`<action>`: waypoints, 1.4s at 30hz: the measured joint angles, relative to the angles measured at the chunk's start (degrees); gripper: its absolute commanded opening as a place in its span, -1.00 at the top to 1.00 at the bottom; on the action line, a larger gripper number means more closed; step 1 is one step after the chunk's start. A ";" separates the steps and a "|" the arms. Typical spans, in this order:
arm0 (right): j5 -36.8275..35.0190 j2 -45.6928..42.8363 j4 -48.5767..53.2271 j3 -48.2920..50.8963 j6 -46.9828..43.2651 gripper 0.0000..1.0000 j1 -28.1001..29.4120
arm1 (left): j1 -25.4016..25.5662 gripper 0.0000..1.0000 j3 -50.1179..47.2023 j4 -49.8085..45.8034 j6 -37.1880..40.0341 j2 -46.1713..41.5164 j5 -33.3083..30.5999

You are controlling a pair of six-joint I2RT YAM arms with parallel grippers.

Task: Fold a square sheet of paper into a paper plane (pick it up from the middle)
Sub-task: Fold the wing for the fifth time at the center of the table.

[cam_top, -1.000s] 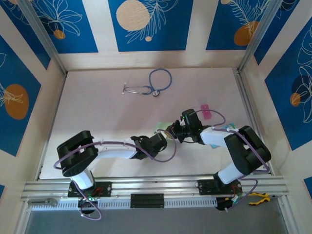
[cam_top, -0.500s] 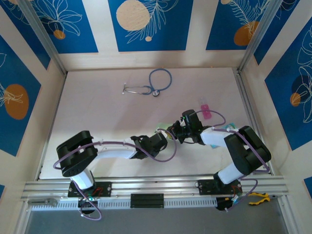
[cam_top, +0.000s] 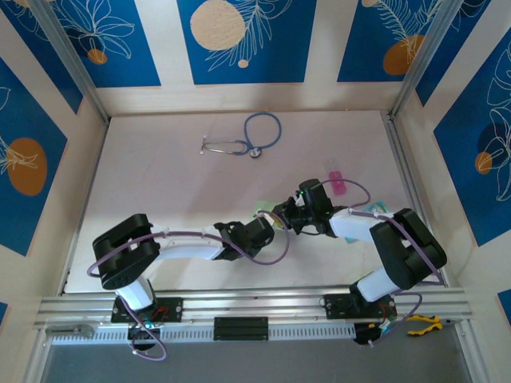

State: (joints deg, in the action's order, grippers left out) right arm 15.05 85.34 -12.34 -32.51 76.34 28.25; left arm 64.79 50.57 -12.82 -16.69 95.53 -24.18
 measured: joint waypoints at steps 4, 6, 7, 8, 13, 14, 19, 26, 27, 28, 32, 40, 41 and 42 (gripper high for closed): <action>-1.64 -3.91 5.07 -0.20 -2.58 0.38 -0.26 | -0.31 1.00 -0.46 1.07 -1.33 -0.24 1.55; -3.13 -6.64 8.24 -0.28 -4.31 0.27 -0.57 | -1.07 1.00 -1.62 2.47 -2.38 -1.14 3.48; -3.58 -7.72 9.40 -0.33 -4.92 0.26 -0.66 | -1.46 1.00 -2.27 3.23 -2.80 -1.75 4.63; -4.39 -9.07 10.82 -0.35 -5.68 0.22 -0.83 | -2.14 1.00 -3.04 4.11 -3.37 -2.45 6.19; -6.99 -15.39 15.45 -0.04 -7.72 0.17 -1.40 | -6.78 1.00 -6.10 9.07 -6.19 -5.03 13.53; -7.41 -16.72 15.89 0.35 -7.87 0.16 -1.55 | -7.56 1.00 -6.58 10.01 -6.88 -5.20 15.02; -8.55 -21.14 17.70 2.97 -7.89 0.15 -2.03 | -10.51 1.00 -8.57 14.25 -9.44 -5.29 21.62; -8.94 -23.04 18.58 5.44 -7.67 0.13 -2.03 | -13.18 1.00 -11.85 20.04 -13.03 -5.29 28.57; -8.92 -23.04 18.51 5.60 -7.67 0.14 -2.03 | -13.51 1.00 -12.09 20.70 -13.38 -5.27 29.31; -8.90 -23.04 18.45 5.68 -7.67 0.13 -2.03 | -13.81 1.00 -12.24 21.27 -13.64 -5.27 30.01; -8.79 -22.88 17.84 6.08 -7.65 0.14 -2.03 | -14.82 1.00 -12.98 24.55 -15.30 -5.14 32.96; -6.38 -19.23 14.34 6.27 -7.61 0.16 -2.03 | -16.37 1.00 -13.79 30.34 -17.99 -2.21 38.69; -5.86 -18.56 13.81 6.32 -7.56 0.16 -2.03 | -16.46 1.00 -13.86 30.69 -18.27 -1.92 39.23; -5.55 -18.10 13.35 6.36 -7.50 0.17 -2.03 | -16.50 1.00 -13.90 31.06 -18.45 -1.66 39.65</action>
State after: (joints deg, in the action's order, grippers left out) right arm 9.50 67.24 1.02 -26.15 68.84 26.22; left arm 48.29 36.67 18.24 -35.14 93.86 15.46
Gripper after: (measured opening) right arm 0.420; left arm 0.061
